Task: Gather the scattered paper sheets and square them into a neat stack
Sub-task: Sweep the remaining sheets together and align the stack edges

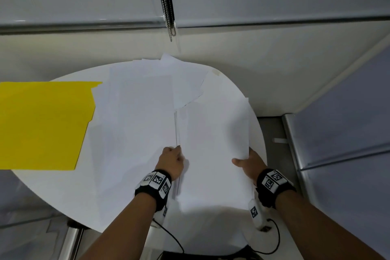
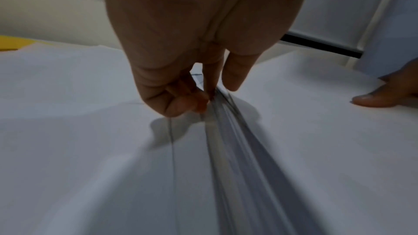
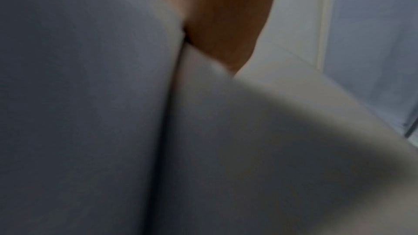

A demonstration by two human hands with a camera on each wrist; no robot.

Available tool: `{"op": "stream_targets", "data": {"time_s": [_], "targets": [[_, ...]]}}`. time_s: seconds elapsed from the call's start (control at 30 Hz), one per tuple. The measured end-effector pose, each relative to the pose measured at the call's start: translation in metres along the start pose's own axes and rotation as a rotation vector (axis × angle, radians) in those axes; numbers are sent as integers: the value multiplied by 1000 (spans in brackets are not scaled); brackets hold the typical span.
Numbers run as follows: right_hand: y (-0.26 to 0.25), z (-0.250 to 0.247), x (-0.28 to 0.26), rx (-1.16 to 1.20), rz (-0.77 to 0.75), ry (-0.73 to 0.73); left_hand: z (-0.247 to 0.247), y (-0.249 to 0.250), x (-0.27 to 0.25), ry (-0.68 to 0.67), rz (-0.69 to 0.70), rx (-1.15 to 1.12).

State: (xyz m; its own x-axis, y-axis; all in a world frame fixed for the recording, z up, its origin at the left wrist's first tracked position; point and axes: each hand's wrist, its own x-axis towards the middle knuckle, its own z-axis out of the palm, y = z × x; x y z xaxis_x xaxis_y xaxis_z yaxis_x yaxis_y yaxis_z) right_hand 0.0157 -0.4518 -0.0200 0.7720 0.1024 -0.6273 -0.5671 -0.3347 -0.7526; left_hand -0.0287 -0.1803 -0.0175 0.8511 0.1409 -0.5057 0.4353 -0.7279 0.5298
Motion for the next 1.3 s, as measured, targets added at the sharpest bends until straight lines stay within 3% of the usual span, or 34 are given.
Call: {"op": "stream_targets", "data": {"time_s": [0.1,0.23,0.3,0.47,0.63,0.9,1.1,1.3], "targets": [[-11,-6,-8,8,-74,45,-14,2,7,38,10,-115],[-46,-17,-22,88,-169,24,-55,33,6,68,-22,-692],[-68,-22,-26,112,-224,14,-77,51,6,91,32,-890],[-119,-20,-29,107,-435,147,-109,101,-8,279,220,-1062],[-138,-20,-29,257,-486,298,-109,119,-16,310,256,-1066],[-148,-21,-27,340,-605,384,-114,126,-10,448,199,-1049],[-145,-17,-22,308,-597,262,-114,133,-11,396,176,-1044],[-143,-19,-17,224,-604,242,-117,128,-7,374,187,-1038]]}}
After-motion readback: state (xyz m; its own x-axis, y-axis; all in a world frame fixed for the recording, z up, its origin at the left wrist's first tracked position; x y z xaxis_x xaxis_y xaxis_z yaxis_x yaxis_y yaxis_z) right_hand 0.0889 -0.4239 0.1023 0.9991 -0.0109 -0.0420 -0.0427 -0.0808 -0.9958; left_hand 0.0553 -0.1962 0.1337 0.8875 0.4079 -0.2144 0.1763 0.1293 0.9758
